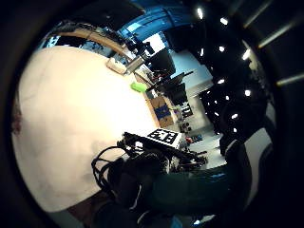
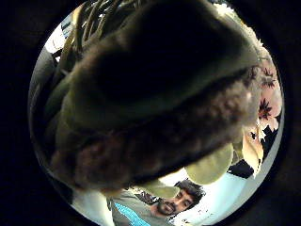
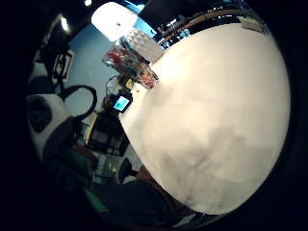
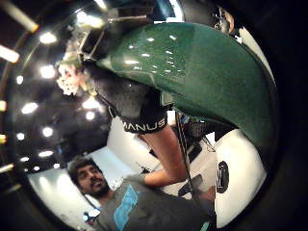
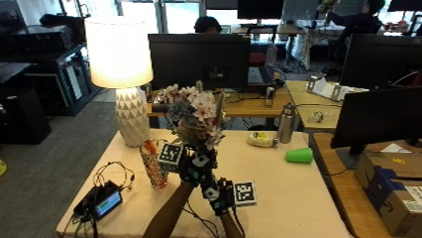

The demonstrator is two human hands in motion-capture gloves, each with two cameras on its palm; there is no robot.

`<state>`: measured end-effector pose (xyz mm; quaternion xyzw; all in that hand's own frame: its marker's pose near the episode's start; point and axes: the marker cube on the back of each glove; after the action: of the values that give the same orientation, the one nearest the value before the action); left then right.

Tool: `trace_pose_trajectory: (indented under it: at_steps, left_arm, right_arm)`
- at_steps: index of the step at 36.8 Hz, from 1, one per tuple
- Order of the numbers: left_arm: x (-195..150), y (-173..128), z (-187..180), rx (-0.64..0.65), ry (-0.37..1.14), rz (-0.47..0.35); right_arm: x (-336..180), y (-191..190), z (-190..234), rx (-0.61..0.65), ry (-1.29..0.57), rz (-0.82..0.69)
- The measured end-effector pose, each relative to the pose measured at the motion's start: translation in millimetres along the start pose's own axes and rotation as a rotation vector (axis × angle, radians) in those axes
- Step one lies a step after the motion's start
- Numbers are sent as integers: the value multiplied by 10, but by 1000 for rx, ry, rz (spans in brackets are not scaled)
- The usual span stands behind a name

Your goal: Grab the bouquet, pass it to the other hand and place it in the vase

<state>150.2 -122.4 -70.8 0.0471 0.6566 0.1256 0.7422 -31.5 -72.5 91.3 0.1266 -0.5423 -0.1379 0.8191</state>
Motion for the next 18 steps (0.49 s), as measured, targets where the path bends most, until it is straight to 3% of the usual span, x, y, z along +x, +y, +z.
trace_pose_trajectory:
  at_steps: [2,5,12,18]
  left_arm:
    - [61,-48,-28,-12,-21,10]
    - [262,-137,-107,-24,-39,22]
    - [933,-297,-476,46,-108,68]
    - [1431,-480,-1132,199,-193,131]
  right_arm:
    - [-56,-9,6,-17,-25,-36]
    - [-21,-14,-72,-39,77,-108]
    - [49,15,-362,-21,161,-92]
    - [-105,51,-600,73,-14,6]
